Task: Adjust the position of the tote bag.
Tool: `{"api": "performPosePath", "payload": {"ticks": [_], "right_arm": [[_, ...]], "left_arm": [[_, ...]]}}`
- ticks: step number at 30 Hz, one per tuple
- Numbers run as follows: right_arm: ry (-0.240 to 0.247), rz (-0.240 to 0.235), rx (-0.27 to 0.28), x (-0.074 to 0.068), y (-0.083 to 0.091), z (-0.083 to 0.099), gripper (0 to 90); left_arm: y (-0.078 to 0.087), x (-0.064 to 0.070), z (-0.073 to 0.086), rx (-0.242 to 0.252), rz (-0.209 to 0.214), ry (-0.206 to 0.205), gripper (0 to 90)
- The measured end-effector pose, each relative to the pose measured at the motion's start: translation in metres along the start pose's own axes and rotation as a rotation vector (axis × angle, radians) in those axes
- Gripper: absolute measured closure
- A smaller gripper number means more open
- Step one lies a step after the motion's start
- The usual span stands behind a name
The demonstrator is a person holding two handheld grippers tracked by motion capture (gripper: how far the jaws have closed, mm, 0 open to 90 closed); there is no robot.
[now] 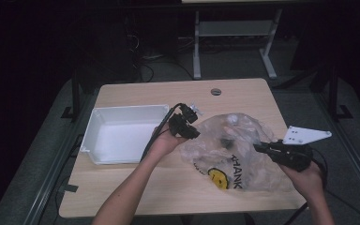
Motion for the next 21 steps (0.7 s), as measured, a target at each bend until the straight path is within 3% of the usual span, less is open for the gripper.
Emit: {"api": "performPosePath", "payload": {"ticks": [4, 10, 14, 20, 21], "right_arm": [[0.021, 0.000, -0.014, -0.006, -0.007, -0.006, 89.0], [0.042, -0.012, -0.033, -0.017, -0.023, -0.013, 89.2], [0.058, -0.028, -0.046, -0.025, -0.034, -0.017, 89.2], [0.081, -0.050, -0.068, -0.037, -0.052, -0.021, 89.2], [0.085, -0.053, -0.071, -0.039, -0.055, -0.022, 89.1]], "left_arm": [[0.015, 0.004, -0.003, 0.044, 0.000, -0.008, 63.1], [0.033, 0.021, -0.010, 0.104, 0.042, -0.049, 54.4], [0.041, 0.034, -0.015, 0.138, 0.092, -0.074, 50.7], [0.052, 0.050, -0.025, 0.182, 0.114, -0.116, 48.6], [0.053, 0.053, -0.027, 0.194, 0.119, -0.107, 48.3]]}}
Point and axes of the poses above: each handheld gripper's, and its own axes: y roughly backward along the jaws, z roughly out of its underside, x roughly to its right, the point moved 6 cm from there along -y, roughly forward along the jaws, and after that the axes turned 7 degrees about -y, right-handed, at the moved point
